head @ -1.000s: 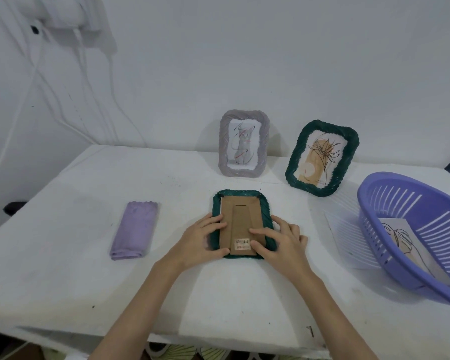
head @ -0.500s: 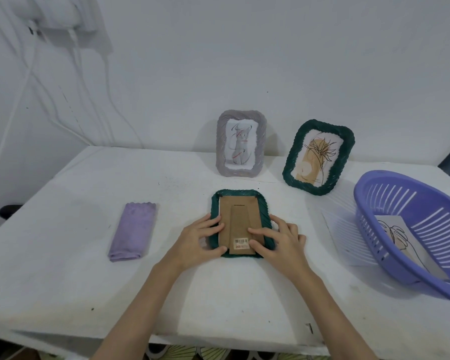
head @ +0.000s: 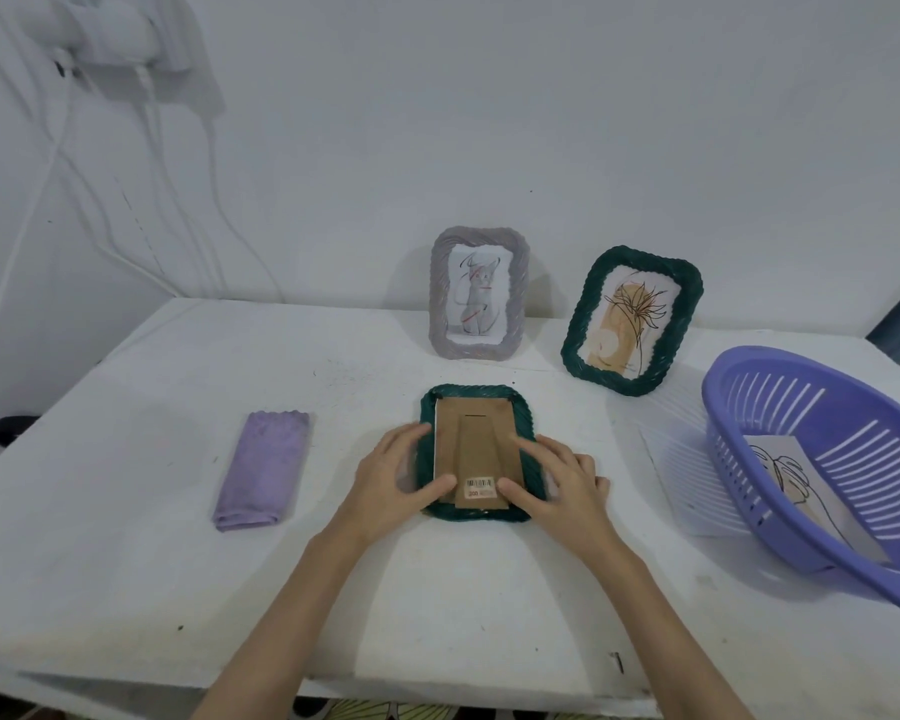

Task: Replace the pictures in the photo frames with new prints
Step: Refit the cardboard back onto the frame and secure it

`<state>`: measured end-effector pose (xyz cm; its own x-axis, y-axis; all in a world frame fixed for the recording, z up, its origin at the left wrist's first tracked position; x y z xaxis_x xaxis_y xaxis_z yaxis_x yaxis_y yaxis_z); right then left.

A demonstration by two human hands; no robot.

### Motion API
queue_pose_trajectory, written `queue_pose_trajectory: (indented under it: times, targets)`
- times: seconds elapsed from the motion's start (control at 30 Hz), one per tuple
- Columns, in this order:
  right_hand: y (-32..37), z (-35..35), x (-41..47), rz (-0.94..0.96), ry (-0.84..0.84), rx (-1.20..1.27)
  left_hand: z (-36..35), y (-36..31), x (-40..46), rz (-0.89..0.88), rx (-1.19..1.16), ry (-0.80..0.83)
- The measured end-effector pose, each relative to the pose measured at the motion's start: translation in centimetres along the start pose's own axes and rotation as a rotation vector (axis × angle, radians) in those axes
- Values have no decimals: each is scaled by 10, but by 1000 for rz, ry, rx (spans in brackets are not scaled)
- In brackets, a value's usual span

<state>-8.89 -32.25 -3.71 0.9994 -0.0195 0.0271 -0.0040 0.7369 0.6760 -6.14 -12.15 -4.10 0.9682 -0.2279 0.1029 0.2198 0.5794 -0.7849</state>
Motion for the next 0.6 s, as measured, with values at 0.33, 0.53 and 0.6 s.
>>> queue_pose_trajectory:
  times: [0.33,0.53,0.6]
  targets:
    - [-23,6,13,-233,-42,578,0,-6,17,174,-413,-67]
    - [25,35,38,-64,-78,469,32,-42,21,60,-614,-212]
    - [65,51,51,77,-39,432,35,-57,24,19,-537,-199]
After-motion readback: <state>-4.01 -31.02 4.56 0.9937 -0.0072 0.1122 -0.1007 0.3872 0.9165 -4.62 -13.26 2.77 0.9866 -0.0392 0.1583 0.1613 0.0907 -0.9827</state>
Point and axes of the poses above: each hand's wrist, its own x-axis towards the middle knuckle, its own z-axis out of the back of the hand, y = z × x, the point moved 9 cm from there along x, towards the middle knuckle, and after that the axes turned 2 degrees about x, right-handed, at the moved point
